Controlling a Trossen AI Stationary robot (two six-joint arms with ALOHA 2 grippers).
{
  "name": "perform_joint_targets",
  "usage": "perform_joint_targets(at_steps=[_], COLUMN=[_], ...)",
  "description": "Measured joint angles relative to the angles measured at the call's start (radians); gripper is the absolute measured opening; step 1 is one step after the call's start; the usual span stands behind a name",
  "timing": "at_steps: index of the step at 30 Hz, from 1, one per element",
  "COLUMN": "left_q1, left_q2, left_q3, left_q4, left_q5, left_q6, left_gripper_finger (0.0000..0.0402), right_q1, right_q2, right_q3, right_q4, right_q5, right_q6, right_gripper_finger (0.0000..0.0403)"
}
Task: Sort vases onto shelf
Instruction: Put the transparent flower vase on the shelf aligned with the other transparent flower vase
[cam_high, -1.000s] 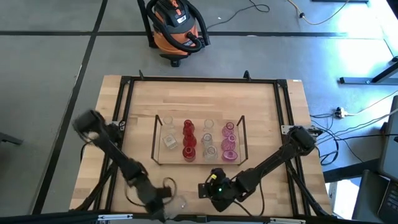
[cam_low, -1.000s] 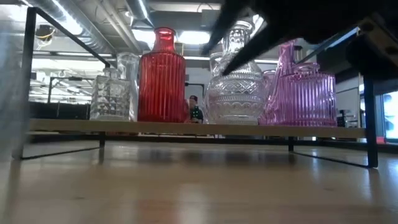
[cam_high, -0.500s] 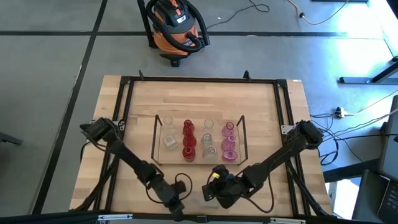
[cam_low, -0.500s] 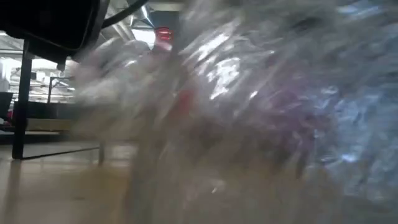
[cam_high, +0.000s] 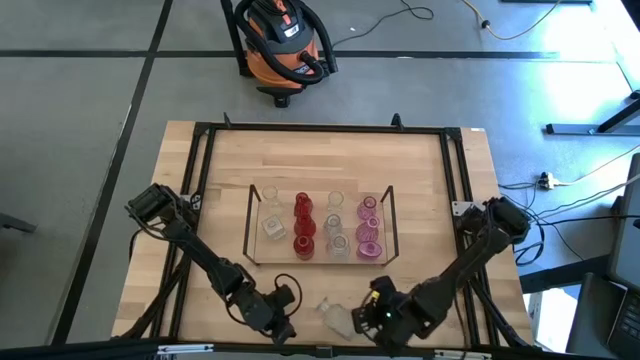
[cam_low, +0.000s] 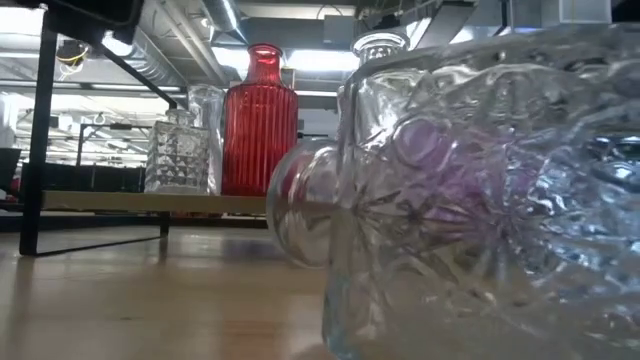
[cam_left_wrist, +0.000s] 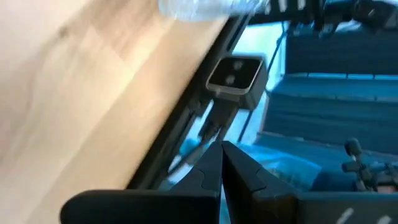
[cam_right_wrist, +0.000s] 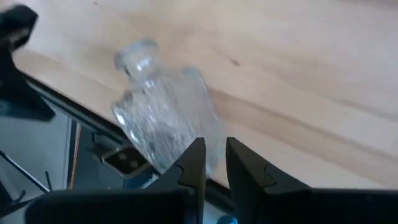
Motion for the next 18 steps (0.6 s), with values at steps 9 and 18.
perform_joint_targets(at_steps=[9,18], left_q1=[0.024,0.066], left_q2=[0.000,0.000], left_q3=[0.000,0.000], left_q4=[0.003,0.002], left_q5=[-0.117,-0.238], left_q6=[0.044,0.036], left_gripper_finger=[0.0000,0.0000], right_q1=[0.012,-0.046], right_q2=[0.008,0.008], right_q3=[-0.068,-0.108], right_q4=[-0.008,0.107], right_q5=[-0.021,-0.027], right_q6=[0.083,-0.012], right_gripper_finger=[0.0053,0.0053])
